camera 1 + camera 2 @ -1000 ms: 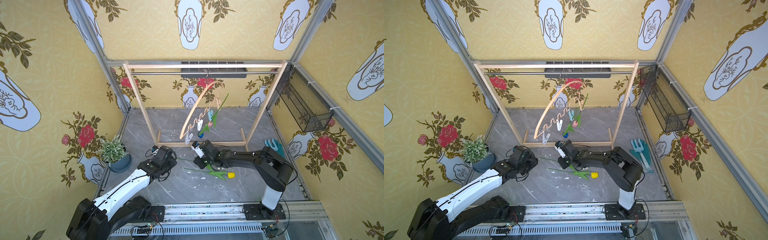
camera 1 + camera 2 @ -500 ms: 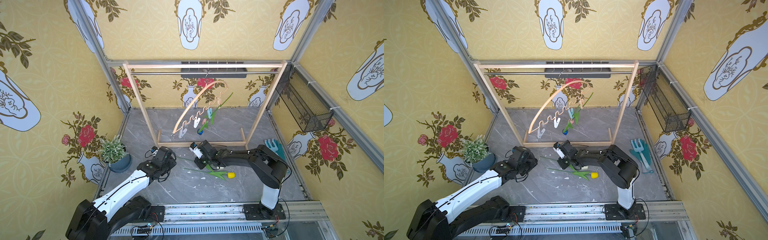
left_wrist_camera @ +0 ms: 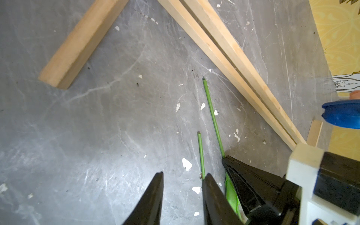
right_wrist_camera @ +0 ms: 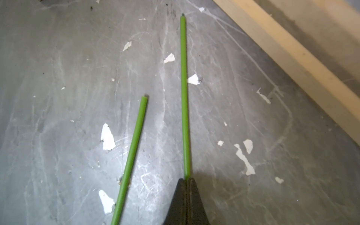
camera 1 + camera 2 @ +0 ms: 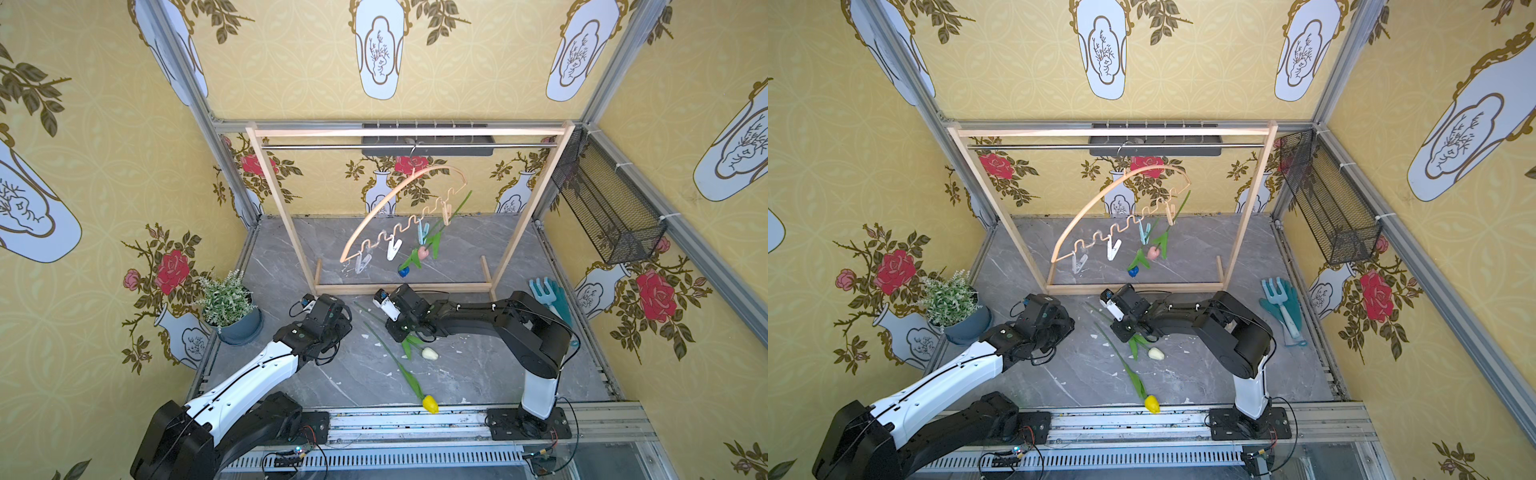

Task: Dry the flowers on a clothes hanger
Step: Pick up the flower at the center of the board.

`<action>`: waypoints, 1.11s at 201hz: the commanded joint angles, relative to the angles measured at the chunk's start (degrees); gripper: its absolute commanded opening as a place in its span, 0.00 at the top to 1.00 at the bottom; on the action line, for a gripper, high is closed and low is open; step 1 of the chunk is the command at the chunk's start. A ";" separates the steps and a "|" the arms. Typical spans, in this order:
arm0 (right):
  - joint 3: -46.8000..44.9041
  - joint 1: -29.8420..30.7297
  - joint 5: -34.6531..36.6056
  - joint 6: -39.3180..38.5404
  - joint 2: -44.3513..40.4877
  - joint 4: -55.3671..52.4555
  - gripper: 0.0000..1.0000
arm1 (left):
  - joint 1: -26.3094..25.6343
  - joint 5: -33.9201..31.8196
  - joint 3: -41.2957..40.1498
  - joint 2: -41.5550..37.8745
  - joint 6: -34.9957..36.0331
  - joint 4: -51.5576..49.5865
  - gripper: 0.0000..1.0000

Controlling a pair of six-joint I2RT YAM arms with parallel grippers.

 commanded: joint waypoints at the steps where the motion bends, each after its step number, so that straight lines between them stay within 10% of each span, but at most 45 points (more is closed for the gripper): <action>1: 0.37 0.19 1.66 -2.45 0.83 -2.35 1.00 | 0.11 0.21 -0.46 -0.16 0.42 2.71 0.62; 223: -1.07 3.70 -6.72 6.81 -14.39 8.08 1.00 | 0.03 14.70 -7.58 -3.80 2.19 29.40 0.62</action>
